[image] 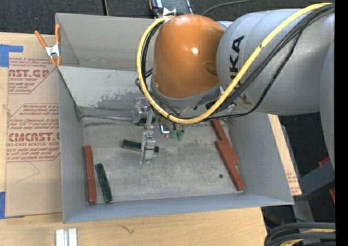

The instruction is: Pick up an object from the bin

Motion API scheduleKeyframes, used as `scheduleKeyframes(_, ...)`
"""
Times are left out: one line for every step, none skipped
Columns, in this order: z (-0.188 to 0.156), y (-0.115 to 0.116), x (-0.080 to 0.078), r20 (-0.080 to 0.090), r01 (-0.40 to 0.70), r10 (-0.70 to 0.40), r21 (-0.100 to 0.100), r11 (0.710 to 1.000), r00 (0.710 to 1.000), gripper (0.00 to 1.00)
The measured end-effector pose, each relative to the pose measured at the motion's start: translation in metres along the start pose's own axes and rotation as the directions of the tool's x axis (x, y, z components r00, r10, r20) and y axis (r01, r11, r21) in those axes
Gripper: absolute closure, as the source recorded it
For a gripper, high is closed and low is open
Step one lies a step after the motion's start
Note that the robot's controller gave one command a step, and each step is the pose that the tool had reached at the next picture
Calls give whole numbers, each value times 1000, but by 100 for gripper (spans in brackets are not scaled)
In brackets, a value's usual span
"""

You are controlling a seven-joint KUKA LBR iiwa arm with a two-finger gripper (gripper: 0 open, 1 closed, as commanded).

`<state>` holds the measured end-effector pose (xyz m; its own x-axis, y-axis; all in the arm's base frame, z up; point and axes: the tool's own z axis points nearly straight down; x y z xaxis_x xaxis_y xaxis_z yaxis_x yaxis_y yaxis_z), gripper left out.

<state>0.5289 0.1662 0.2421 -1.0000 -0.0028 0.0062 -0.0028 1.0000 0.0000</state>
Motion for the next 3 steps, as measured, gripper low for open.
scheduleKeyframes(176,-35,-7,5,-79,79,-1,997,997,0)
scheduleKeyframes(141,-27,-23,9,-179,179,-3,984,984,0)
scheduleKeyframes(143,-42,-16,5,-290,290,-2,957,957,0)
